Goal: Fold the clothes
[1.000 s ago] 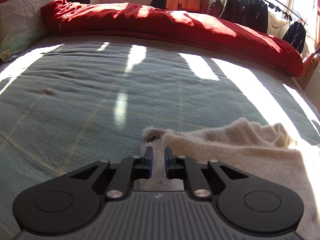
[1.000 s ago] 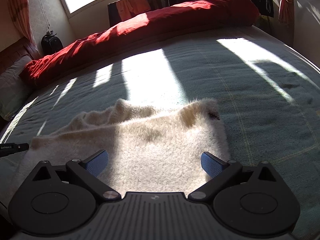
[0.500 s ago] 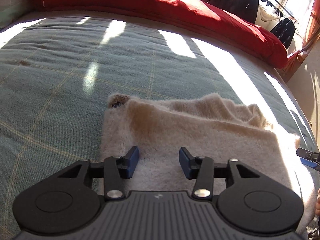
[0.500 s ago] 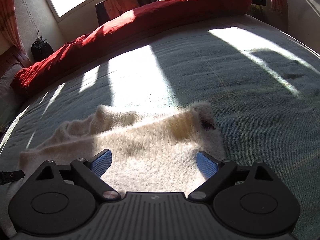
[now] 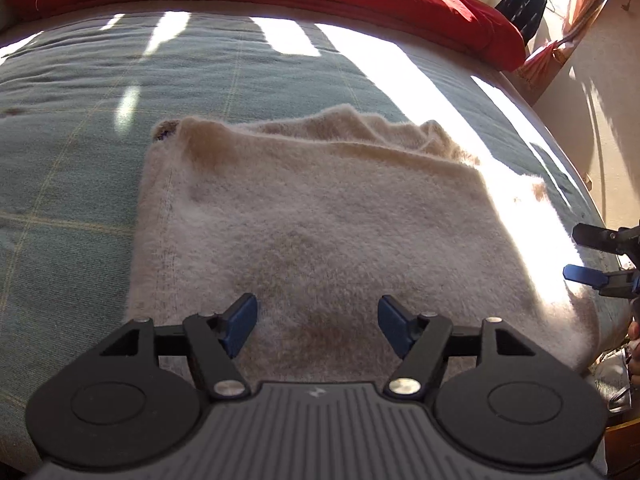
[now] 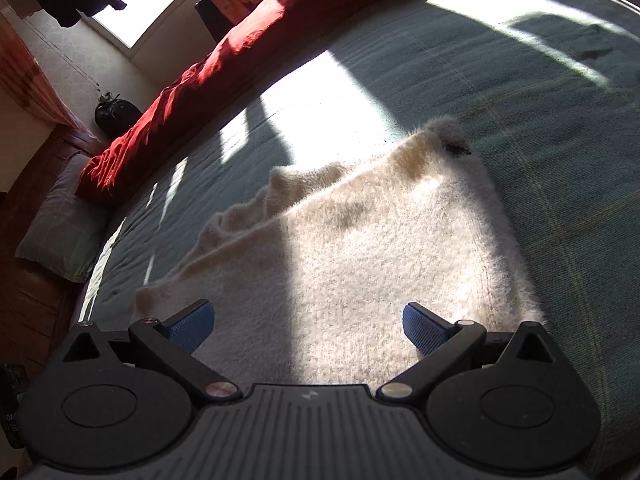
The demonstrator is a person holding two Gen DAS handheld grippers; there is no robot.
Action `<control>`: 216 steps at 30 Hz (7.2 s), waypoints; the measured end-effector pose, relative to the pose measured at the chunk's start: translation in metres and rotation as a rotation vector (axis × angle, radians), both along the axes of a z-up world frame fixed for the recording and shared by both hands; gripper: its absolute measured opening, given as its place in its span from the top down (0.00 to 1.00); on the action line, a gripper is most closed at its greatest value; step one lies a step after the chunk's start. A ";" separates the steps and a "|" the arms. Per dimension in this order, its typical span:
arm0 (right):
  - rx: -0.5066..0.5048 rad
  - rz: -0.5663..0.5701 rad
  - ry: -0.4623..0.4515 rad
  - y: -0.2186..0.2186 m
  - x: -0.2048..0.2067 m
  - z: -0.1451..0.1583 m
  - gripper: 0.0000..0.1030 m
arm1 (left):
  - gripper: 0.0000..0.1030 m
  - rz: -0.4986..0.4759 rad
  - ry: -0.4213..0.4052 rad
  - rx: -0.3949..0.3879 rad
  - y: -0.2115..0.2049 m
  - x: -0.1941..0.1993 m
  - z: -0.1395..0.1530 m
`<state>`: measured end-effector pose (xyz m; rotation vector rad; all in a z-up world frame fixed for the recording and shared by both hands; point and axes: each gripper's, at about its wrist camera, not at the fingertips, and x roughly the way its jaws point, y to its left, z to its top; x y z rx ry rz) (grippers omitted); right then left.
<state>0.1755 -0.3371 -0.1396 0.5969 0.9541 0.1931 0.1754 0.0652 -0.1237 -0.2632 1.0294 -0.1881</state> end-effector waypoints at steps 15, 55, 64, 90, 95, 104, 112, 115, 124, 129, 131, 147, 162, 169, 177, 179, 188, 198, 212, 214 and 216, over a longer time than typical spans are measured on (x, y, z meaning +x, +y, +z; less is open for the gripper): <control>0.213 0.110 0.001 0.023 -0.038 0.012 0.00 | 0.23 -0.115 -0.025 -0.083 -0.032 -0.037 0.029; 0.178 -0.018 0.125 -0.020 -0.057 -0.017 0.00 | 0.18 0.189 0.195 -0.275 -0.004 -0.023 -0.002; 0.070 0.070 0.093 0.022 -0.057 0.008 0.00 | 0.18 0.062 0.148 -0.212 -0.020 -0.023 0.006; -0.285 0.147 -0.043 0.062 0.005 0.032 0.00 | 0.18 -0.100 -0.045 0.062 -0.074 0.049 0.040; -0.326 0.190 -0.002 0.072 0.032 0.012 0.00 | 0.18 -0.093 0.013 0.152 -0.075 0.064 0.009; -0.361 0.247 0.030 0.080 0.035 -0.017 0.00 | 0.01 -0.078 0.033 0.065 -0.065 0.069 -0.015; -0.373 0.259 0.013 0.081 0.032 -0.022 0.00 | 0.01 -0.072 0.014 0.040 -0.061 0.069 -0.021; -0.377 0.267 -0.031 0.080 0.026 -0.022 0.00 | 0.01 -0.065 0.018 0.015 -0.056 0.069 -0.015; -0.154 0.264 -0.175 0.089 0.043 0.018 0.00 | 0.01 0.031 -0.091 0.031 -0.010 0.058 0.029; -0.117 0.292 -0.154 0.117 0.061 0.006 0.00 | 0.01 0.087 -0.112 0.029 0.034 0.050 0.035; -0.102 0.303 -0.146 0.128 0.069 0.002 0.00 | 0.01 0.115 -0.108 0.028 0.050 0.046 0.032; -0.102 0.309 -0.121 0.182 0.128 -0.024 0.00 | 0.01 0.115 -0.011 -0.115 0.104 0.062 -0.027; -0.082 0.280 -0.107 0.152 0.097 -0.001 0.00 | 0.02 -0.056 0.124 -0.603 0.129 0.141 -0.077; -0.085 0.261 -0.128 0.139 0.089 0.011 0.00 | 0.02 -0.136 0.225 -0.646 0.122 0.105 -0.076; -0.069 0.266 -0.105 0.134 0.080 0.007 0.00 | 0.02 -0.160 0.232 -0.685 0.116 0.091 -0.083; -0.061 0.258 -0.095 0.134 0.079 0.006 0.00 | 0.02 -0.148 0.225 -0.695 0.114 0.113 -0.085; -0.052 0.262 -0.114 0.132 0.079 0.012 0.00 | 0.23 -0.155 0.218 -0.676 0.122 0.101 -0.084; -0.008 0.197 -0.087 0.132 0.074 0.006 0.00 | 0.67 -0.094 0.240 -0.511 0.116 0.095 -0.070; -0.090 0.224 -0.078 0.182 0.116 -0.023 0.00 | 0.71 -0.108 0.172 -0.496 0.107 0.076 -0.018; -0.083 0.232 -0.079 0.181 0.127 -0.023 0.00 | 0.71 -0.114 0.168 -0.482 0.104 0.076 -0.012; -0.046 0.233 -0.055 0.175 0.130 -0.019 0.00 | 0.71 -0.116 0.169 -0.463 0.101 0.077 -0.008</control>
